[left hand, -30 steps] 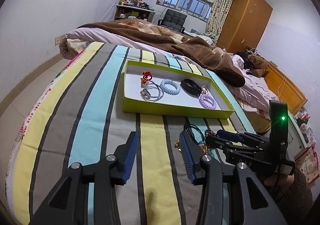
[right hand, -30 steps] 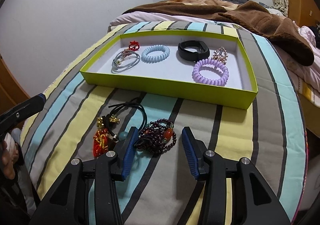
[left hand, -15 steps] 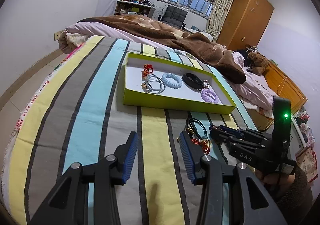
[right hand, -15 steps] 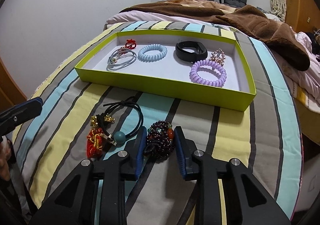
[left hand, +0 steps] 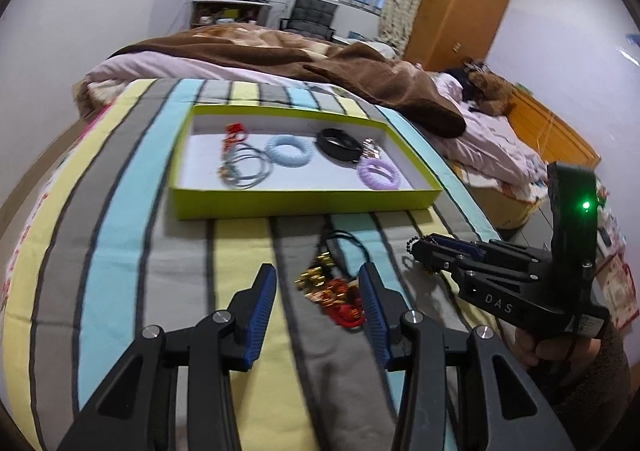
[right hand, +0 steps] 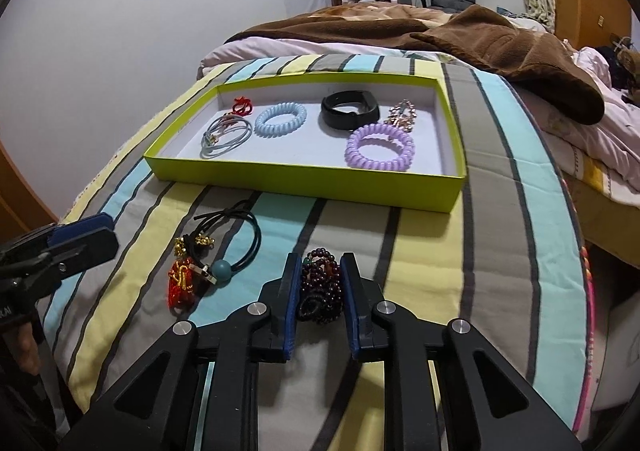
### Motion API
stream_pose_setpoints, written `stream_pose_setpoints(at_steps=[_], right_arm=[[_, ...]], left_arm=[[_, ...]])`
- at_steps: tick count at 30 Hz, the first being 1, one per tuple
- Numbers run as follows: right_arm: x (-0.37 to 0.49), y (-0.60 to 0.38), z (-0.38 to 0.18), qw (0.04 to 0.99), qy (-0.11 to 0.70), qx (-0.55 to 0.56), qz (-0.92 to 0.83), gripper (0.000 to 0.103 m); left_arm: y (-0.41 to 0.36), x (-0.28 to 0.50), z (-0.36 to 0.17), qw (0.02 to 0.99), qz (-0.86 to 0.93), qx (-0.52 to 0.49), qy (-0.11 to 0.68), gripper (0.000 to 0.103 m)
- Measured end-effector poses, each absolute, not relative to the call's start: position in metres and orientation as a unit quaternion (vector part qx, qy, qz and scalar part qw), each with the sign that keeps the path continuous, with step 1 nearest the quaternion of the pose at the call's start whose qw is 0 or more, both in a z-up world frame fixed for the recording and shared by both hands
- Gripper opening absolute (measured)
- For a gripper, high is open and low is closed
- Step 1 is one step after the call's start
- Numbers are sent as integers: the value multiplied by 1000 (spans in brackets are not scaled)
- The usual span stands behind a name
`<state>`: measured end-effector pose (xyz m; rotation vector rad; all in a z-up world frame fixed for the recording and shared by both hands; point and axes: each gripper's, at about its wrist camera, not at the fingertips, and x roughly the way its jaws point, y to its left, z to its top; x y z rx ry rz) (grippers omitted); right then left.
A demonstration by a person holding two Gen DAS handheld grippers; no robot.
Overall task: Organize jewelry
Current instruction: 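Grasp the black hair tie with teal bead using the left gripper while the right holds the bracelet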
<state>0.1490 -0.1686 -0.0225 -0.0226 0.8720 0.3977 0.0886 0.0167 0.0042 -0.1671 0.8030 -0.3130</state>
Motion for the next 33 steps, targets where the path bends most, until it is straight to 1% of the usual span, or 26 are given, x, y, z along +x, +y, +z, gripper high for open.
stream_pose_setpoints(at_steps=[11, 15, 17, 21, 28, 33], right_arm=[[140, -197, -20, 890, 417, 18, 185, 20], [136, -199, -19, 890, 414, 23, 193, 20], [135, -198, -19, 889, 413, 23, 196, 20], [135, -199, -20, 888, 413, 27, 200, 20], [135, -204, -19, 889, 411, 38, 199, 20], [132, -210, -18, 890, 411, 42, 195, 20]], left_arm=[[-43, 114, 2, 896, -184, 23, 403, 45], [-53, 122, -10, 887, -190, 38, 419, 45], [-55, 122, -14, 883, -200, 38, 424, 41], [-59, 117, -19, 876, -206, 57, 433, 41], [-65, 110, -18, 864, -250, 37, 435, 41], [-70, 101, -15, 873, -230, 83, 422, 41]])
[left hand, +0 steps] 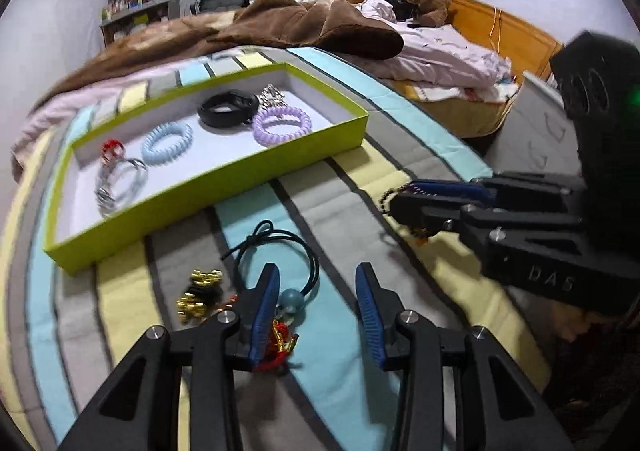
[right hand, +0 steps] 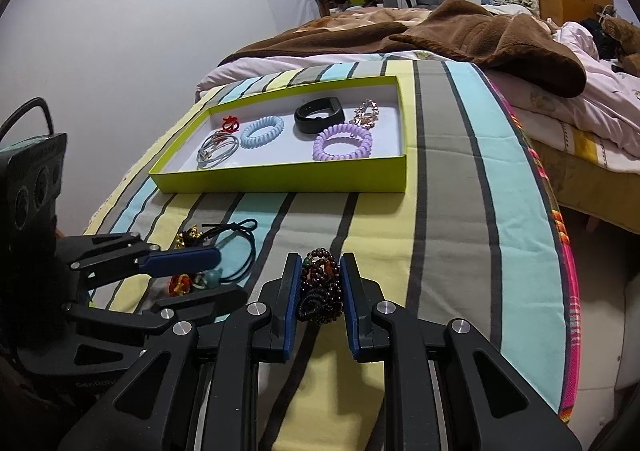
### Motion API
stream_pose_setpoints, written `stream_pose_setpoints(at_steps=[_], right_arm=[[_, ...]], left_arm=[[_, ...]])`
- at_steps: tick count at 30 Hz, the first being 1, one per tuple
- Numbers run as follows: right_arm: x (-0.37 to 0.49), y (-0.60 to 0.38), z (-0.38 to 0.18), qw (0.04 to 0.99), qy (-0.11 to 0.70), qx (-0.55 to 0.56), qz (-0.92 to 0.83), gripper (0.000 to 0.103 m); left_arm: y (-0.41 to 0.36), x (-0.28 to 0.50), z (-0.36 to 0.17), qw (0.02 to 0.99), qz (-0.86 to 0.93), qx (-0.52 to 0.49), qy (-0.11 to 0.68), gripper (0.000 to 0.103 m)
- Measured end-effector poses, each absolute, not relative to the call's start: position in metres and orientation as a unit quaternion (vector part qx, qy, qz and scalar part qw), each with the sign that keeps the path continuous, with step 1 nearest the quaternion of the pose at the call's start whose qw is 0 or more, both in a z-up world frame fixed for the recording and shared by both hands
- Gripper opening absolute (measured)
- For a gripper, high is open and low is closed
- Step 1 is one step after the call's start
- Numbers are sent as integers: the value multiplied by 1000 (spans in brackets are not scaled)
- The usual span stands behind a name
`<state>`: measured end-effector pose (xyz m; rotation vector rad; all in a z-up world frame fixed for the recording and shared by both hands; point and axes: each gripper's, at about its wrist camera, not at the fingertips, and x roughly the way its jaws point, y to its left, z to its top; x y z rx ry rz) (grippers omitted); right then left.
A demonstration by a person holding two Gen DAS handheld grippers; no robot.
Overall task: Organize jewelry
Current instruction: 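Grasp the black hair tie with teal bead using the left gripper while the right holds the bracelet, then carry the hair tie and beaded bracelet into the green box and release both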
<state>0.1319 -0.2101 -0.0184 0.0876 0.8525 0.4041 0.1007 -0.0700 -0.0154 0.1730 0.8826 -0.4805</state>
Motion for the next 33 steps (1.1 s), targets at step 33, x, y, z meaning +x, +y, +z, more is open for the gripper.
stream_pose_setpoints(at_steps=[33], right_arm=[[127, -207, -14, 893, 404, 39, 196, 20]], left_arm=[[-60, 107, -6, 886, -201, 91, 407, 14]])
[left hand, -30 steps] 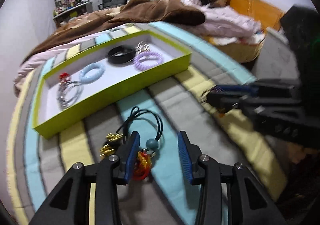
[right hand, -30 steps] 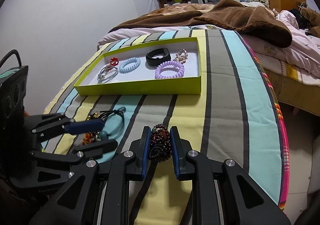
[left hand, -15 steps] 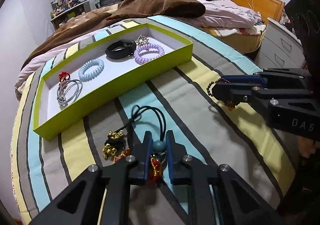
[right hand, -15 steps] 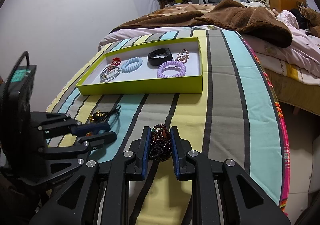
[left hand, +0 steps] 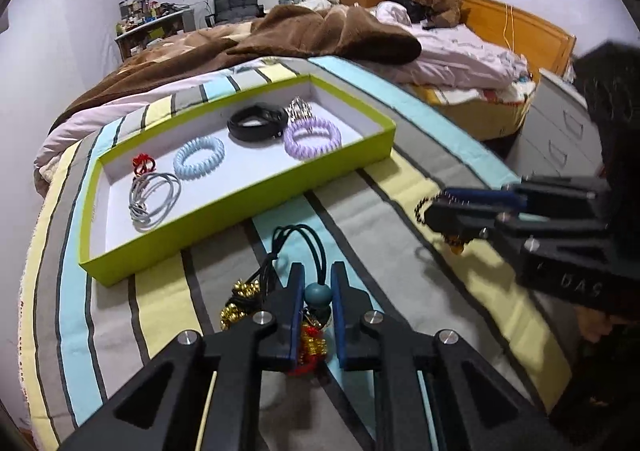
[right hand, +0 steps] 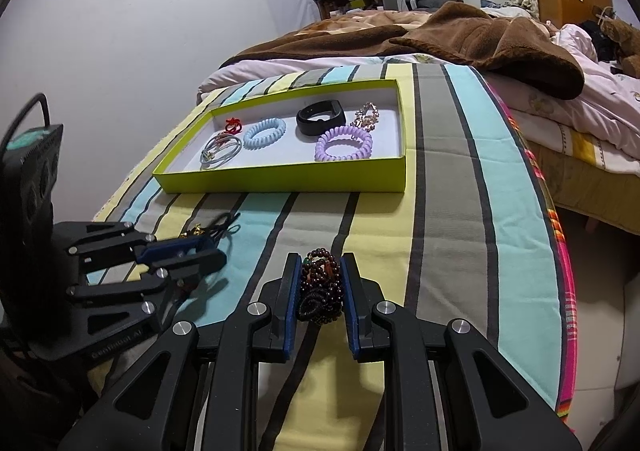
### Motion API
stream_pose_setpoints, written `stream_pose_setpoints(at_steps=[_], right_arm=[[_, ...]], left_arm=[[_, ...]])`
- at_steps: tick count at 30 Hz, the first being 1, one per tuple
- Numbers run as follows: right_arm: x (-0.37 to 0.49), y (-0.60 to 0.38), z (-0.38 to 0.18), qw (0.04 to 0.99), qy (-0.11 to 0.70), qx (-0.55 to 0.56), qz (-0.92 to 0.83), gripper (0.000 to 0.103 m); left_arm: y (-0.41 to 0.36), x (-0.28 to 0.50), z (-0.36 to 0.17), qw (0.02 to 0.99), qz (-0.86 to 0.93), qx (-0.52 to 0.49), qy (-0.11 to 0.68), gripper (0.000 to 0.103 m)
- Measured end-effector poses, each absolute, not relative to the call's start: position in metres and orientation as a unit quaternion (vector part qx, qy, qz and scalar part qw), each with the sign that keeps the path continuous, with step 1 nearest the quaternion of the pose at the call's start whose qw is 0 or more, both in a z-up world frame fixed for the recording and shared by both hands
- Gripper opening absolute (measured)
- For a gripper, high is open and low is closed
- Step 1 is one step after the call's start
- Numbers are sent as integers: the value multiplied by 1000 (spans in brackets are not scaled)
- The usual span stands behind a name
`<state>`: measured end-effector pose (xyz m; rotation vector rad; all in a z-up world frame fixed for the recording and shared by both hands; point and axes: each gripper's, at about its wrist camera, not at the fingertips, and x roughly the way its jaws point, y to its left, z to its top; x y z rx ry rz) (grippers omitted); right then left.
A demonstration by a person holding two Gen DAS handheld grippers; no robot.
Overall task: Organize jewelry
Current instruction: 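Carry the hair tie and beaded bracelet into the green box and release both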
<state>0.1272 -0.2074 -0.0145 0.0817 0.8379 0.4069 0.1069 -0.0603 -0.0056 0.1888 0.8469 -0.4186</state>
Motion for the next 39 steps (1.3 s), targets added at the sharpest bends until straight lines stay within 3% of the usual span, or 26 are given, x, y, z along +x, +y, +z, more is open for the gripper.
stream_pose_setpoints(at_steps=[23, 39], right_arm=[[139, -198, 25, 908, 366, 23, 201, 20], [200, -164, 32, 906, 368, 11, 209, 20]], left_arm=[[-9, 124, 37, 914, -171, 17, 367, 14], [40, 174, 41, 920, -127, -1, 372, 14]])
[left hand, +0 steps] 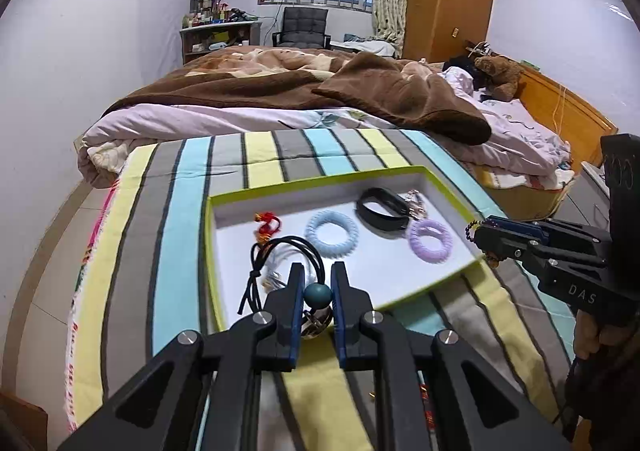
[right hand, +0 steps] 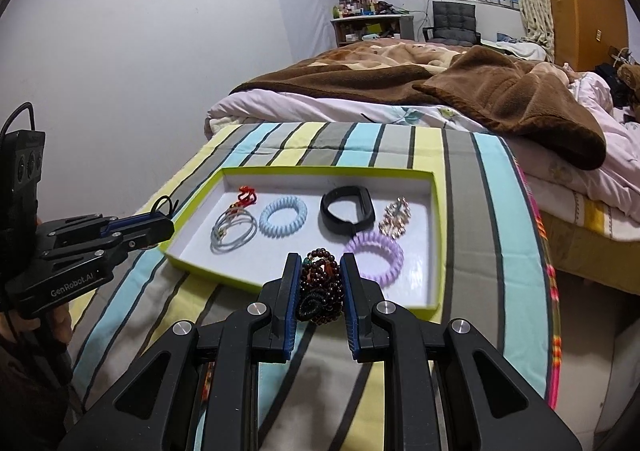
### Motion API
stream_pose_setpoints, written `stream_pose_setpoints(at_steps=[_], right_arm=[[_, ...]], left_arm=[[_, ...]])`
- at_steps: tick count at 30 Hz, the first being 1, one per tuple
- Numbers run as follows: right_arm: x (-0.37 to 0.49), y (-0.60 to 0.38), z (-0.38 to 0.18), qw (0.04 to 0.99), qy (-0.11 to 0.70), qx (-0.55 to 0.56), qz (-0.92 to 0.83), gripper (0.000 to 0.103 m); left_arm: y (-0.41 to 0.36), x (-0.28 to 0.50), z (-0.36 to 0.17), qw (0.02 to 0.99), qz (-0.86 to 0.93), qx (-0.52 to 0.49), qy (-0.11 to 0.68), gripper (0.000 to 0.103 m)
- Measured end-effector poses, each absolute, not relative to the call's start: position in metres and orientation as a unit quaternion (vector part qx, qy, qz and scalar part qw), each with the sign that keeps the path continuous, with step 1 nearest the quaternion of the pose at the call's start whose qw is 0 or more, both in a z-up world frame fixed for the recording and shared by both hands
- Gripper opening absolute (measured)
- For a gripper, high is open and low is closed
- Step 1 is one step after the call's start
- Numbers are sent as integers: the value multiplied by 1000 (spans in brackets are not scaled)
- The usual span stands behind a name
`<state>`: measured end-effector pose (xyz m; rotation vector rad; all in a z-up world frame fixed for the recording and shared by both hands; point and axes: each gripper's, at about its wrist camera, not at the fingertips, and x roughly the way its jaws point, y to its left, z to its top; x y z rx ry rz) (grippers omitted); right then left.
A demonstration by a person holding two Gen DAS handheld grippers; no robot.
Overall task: Organize jewelry
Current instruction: 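Carry the hair tie and beaded bracelet into the green box and release both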
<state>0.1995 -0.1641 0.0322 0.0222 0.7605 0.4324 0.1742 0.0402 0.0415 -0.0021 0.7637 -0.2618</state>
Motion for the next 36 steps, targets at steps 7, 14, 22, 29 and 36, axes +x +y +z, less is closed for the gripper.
stream_pose_setpoints(at_steps=[7, 14, 22, 29, 36], right_arm=[[232, -146, 17, 899, 385, 1, 209, 20], [256, -134, 2, 894, 394, -18, 211, 20], [271, -126, -10, 890, 404, -33, 209, 20], [273, -120, -10, 892, 397, -51, 211, 20], [268, -112, -11, 888, 392, -60, 231, 20]], left_arm=[[51, 202, 29, 916, -111, -5, 386, 14], [46, 223, 10, 909, -107, 8, 404, 14], [42, 239, -3, 902, -105, 19, 419, 14], [36, 244, -9, 901, -102, 27, 421, 14], [34, 243, -8, 902, -103, 26, 418, 14]])
